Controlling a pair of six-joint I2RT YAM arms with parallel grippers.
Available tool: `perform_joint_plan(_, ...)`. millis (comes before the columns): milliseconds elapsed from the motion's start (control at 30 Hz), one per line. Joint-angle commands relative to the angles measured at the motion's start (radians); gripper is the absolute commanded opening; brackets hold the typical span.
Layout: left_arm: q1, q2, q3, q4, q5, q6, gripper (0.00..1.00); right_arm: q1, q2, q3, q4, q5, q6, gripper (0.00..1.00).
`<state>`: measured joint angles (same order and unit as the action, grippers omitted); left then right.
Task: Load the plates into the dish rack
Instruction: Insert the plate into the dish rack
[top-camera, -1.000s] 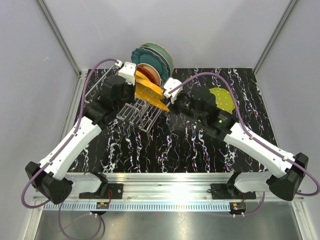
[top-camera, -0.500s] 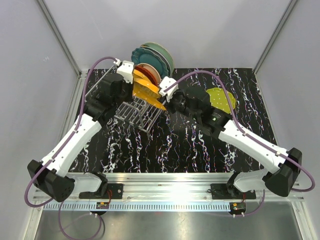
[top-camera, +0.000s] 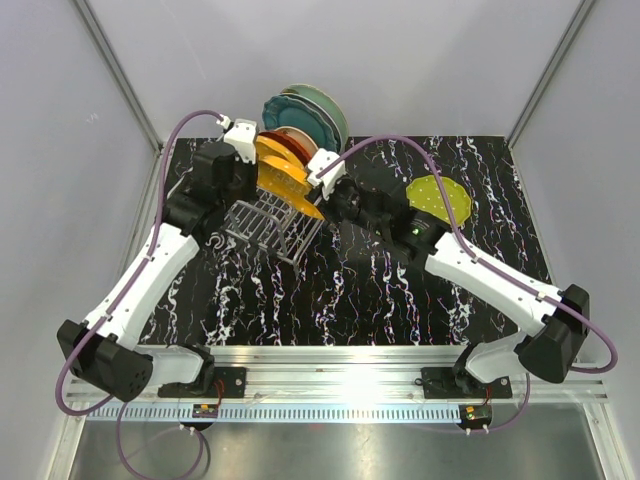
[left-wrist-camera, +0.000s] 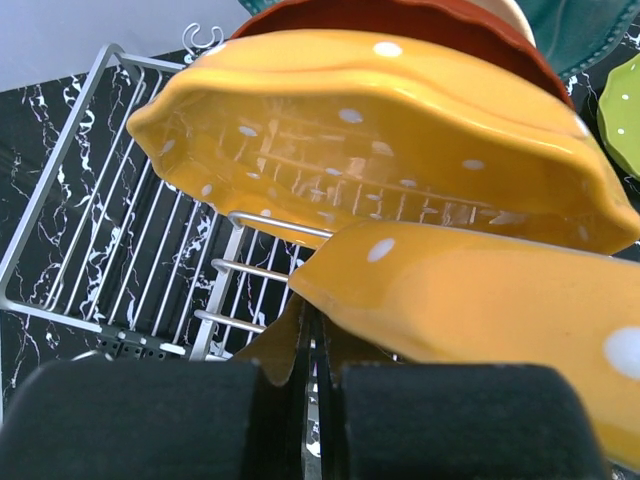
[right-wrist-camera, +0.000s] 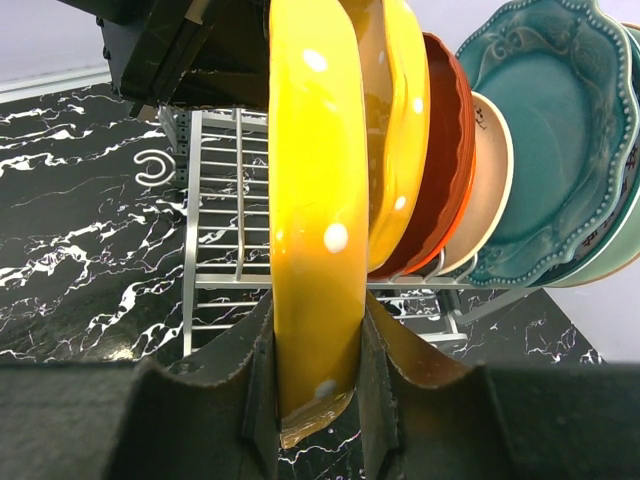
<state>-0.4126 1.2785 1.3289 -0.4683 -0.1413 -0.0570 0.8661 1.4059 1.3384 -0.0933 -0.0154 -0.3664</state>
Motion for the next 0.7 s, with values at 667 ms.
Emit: perform_joint_plan(667,0.087,0.035,0.027,0.194,0.057,-0.043,0.0,0.042,0.007,0.1,0.044,-0.047,-0.009,0.52)
